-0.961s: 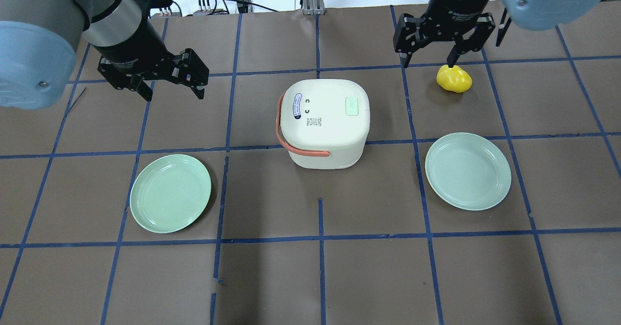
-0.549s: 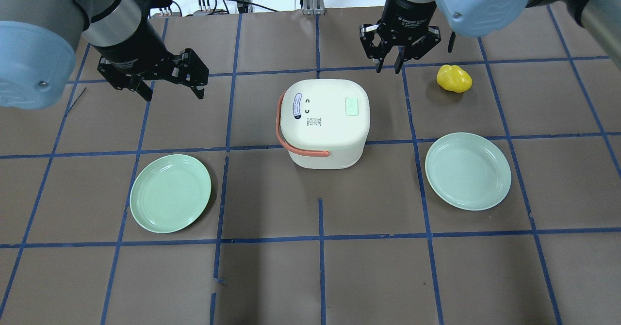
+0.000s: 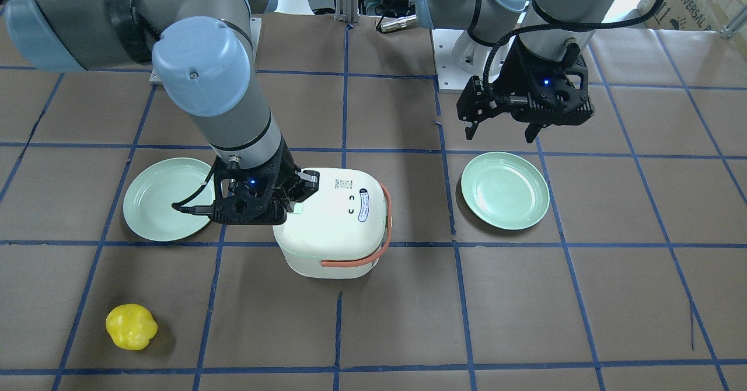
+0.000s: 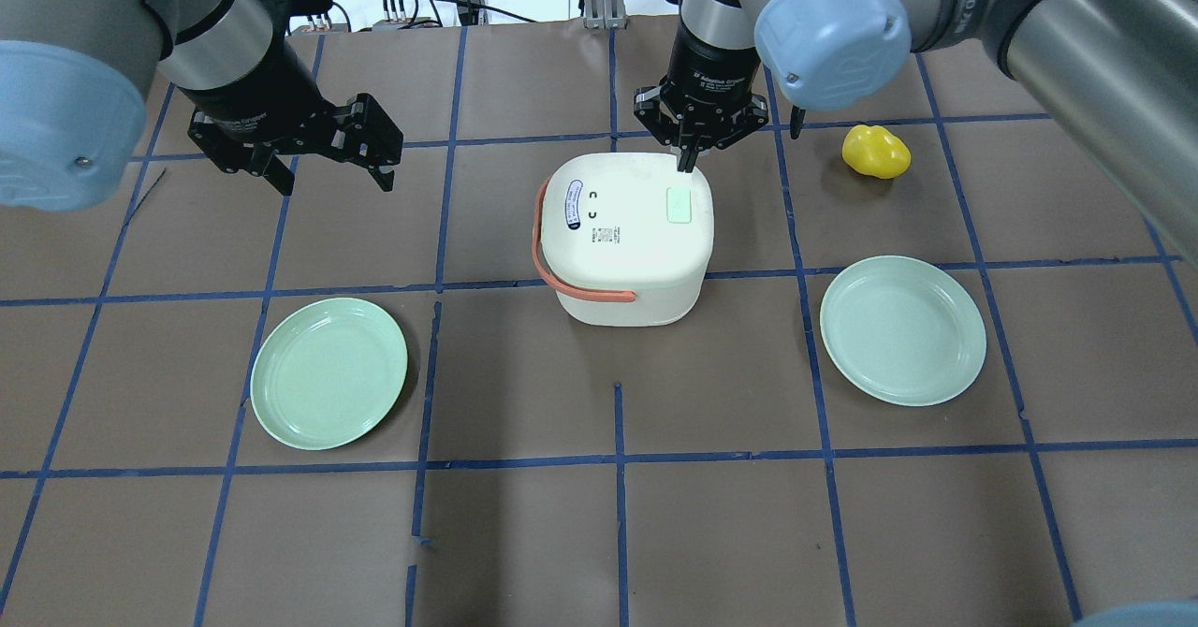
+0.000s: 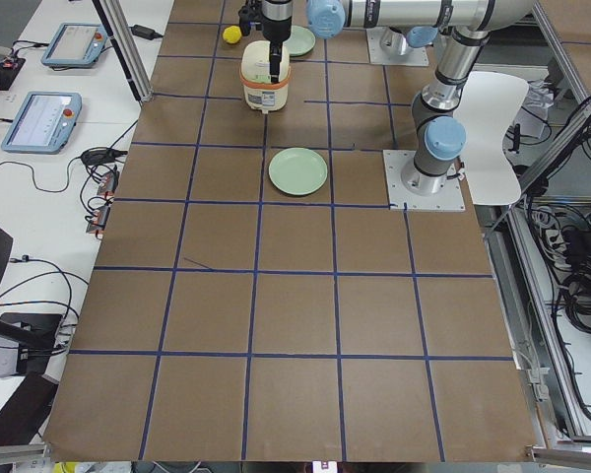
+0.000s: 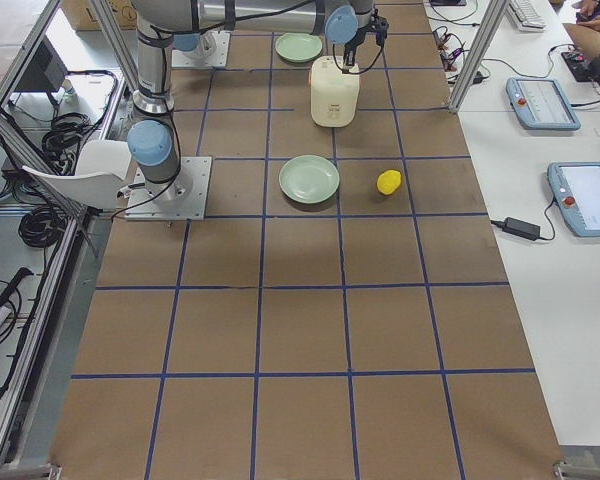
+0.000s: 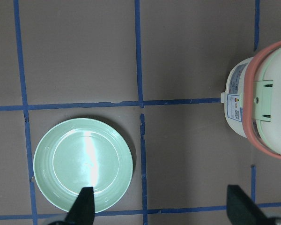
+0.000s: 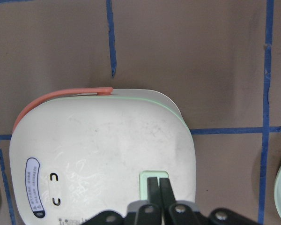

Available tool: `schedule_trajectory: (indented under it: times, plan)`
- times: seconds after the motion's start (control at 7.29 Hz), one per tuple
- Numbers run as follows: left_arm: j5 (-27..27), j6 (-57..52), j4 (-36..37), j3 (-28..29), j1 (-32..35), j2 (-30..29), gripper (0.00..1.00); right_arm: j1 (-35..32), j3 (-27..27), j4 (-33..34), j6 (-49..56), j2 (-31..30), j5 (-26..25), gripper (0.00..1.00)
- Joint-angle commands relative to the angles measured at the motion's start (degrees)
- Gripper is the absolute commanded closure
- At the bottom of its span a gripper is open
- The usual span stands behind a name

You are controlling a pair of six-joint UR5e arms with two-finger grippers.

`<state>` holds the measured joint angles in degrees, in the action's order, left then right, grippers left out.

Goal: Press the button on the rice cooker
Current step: 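Move the right gripper over the rice cooker's lid button, then press down on the rice cooker's lid button with the right gripper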

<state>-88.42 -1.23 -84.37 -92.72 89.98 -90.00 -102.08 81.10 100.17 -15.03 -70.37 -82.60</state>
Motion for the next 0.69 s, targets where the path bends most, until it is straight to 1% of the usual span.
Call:
schedule_trajectory:
  times: [0.0,0.55]
  plan:
    - [0.0,0.0,0.0,0.0,0.0,0.0,0.0,-0.3,0.8,0.6,-0.4,0.9,0.0,0.85]
    - [0.0,0.0,0.0,0.0,0.0,0.0,0.0,-0.3,4.1,2.8,-0.6,0.4,-0.1,0.85]
